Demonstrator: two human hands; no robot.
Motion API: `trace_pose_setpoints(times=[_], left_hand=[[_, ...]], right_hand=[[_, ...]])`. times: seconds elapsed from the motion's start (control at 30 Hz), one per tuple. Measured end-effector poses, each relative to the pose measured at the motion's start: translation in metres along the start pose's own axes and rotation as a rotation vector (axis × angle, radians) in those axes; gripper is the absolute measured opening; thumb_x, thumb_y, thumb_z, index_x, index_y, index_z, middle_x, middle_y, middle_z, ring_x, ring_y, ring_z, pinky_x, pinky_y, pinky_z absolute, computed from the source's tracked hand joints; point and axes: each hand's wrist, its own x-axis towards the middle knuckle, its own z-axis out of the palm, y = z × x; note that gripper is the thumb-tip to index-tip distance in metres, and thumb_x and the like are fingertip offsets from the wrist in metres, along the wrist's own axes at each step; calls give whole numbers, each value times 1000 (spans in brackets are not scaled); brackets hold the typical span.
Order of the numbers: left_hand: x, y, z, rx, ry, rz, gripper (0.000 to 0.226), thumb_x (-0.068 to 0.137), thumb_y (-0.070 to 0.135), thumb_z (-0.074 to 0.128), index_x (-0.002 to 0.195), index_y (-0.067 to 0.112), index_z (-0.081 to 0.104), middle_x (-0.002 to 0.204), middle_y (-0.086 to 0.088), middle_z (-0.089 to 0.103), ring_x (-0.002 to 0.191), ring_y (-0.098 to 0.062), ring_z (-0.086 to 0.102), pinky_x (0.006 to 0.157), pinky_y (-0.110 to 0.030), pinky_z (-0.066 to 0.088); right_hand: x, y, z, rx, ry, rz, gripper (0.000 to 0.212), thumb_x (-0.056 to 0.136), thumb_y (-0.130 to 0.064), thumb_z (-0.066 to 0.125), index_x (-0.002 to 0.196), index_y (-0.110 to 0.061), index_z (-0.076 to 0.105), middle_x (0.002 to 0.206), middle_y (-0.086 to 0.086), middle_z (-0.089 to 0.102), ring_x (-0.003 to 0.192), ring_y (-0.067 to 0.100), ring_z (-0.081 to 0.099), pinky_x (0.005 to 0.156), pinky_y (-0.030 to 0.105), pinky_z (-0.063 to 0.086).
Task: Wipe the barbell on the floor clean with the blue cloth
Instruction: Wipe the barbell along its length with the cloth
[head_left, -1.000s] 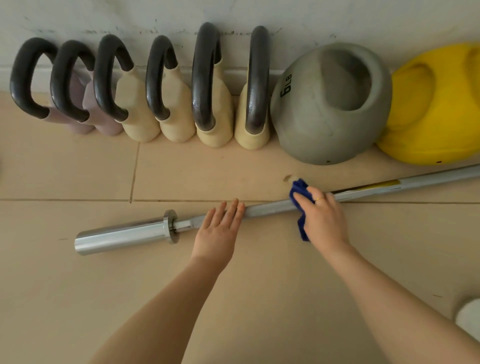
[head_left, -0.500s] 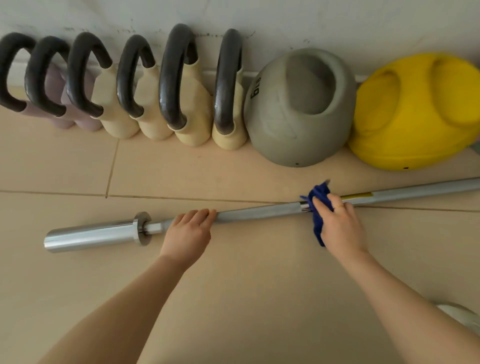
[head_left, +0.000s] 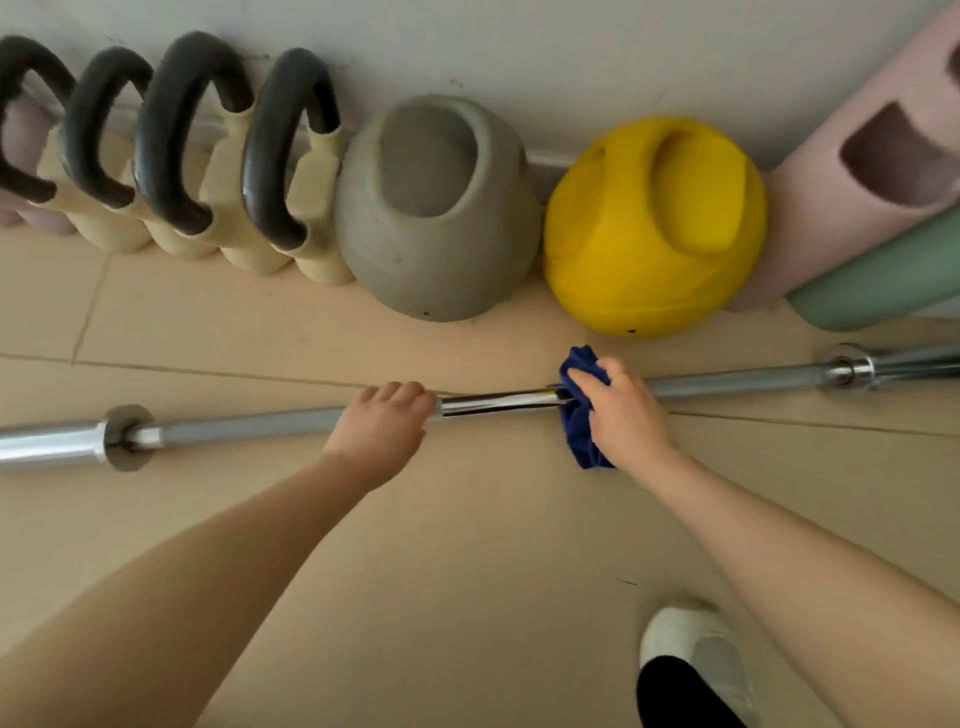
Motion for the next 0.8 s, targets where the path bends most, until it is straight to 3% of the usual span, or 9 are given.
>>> trace_pose_setpoints(times=[0.1, 0.2, 0.3, 0.4, 0.47, 0.53, 0.63, 0.73, 0.8], left_hand=[[38, 74, 7, 35, 26, 110, 45, 68, 21, 78, 110, 9, 66, 100, -8, 68, 87, -29, 66, 72, -35, 52], [69, 121, 3, 71, 23, 68, 36, 52, 20, 84, 84, 11, 71, 75, -2, 71, 65, -23, 66, 57, -25, 49], [82, 138, -1, 30, -25, -76, 16, 84, 12, 57, 98, 9, 63, 95, -6, 68, 91, -28, 60, 76, -32, 43], [84, 141, -5, 70, 52, -118, 11, 79, 10, 66, 90, 11, 66, 86, -6, 69, 83, -28, 62, 70, -30, 44], [85, 142, -3, 47, -64, -127, 17, 83, 5, 59, 97, 12, 65, 92, -5, 68, 88, -27, 59, 71, -28, 38], [82, 143, -4, 50, -71, -126, 17, 69, 7, 73, 83, 16, 68, 76, -1, 68, 74, -24, 61, 62, -25, 37], [82, 142, 4, 102, 0, -94, 35, 25, 9, 89, 46, 20, 63, 41, 5, 54, 39, -19, 52, 42, -18, 34], [78, 146, 8, 100, 22, -102, 34, 26, 12, 89, 46, 20, 62, 40, 4, 53, 38, -19, 53, 40, -20, 37], [79, 148, 15, 93, 54, -117, 35, 25, 11, 89, 47, 20, 63, 41, 5, 54, 39, -19, 54, 41, -19, 37]], right_hand=[[3, 24, 0, -80, 67, 131, 33, 96, -17, 41, 128, -16, 46, 135, 14, 37, 109, 36, 46, 89, 39, 42], [3, 1, 8, -151, 31, -58, 33, 97, -14, 39, 130, -13, 44, 133, 15, 38, 108, 35, 47, 86, 39, 43], [2, -2, 9, -126, 21, -170, 36, 93, -12, 49, 128, -13, 45, 130, 14, 39, 108, 32, 49, 84, 38, 45], [1, 41, -5, -249, 123, -148, 25, 84, -13, 57, 109, -15, 63, 108, 15, 57, 87, 36, 58, 68, 37, 45], [0, 80, -13, -276, 233, -16, 17, 79, -12, 59, 91, -12, 70, 89, 17, 62, 67, 35, 58, 57, 35, 45], [-1, 90, -10, -262, 168, 84, 15, 78, -5, 61, 90, -7, 69, 93, 21, 60, 68, 37, 57, 57, 36, 46], [3, 43, 4, -167, 112, 14, 16, 74, -6, 70, 90, -8, 68, 99, 18, 59, 69, 34, 59, 53, 32, 46], [-2, 21, 14, -105, 44, -195, 26, 84, -12, 61, 110, -13, 62, 115, 14, 52, 88, 34, 58, 68, 37, 48], [-3, 47, 8, -149, 90, -227, 33, 81, -11, 63, 113, -16, 62, 113, 15, 55, 86, 36, 58, 68, 38, 48]])
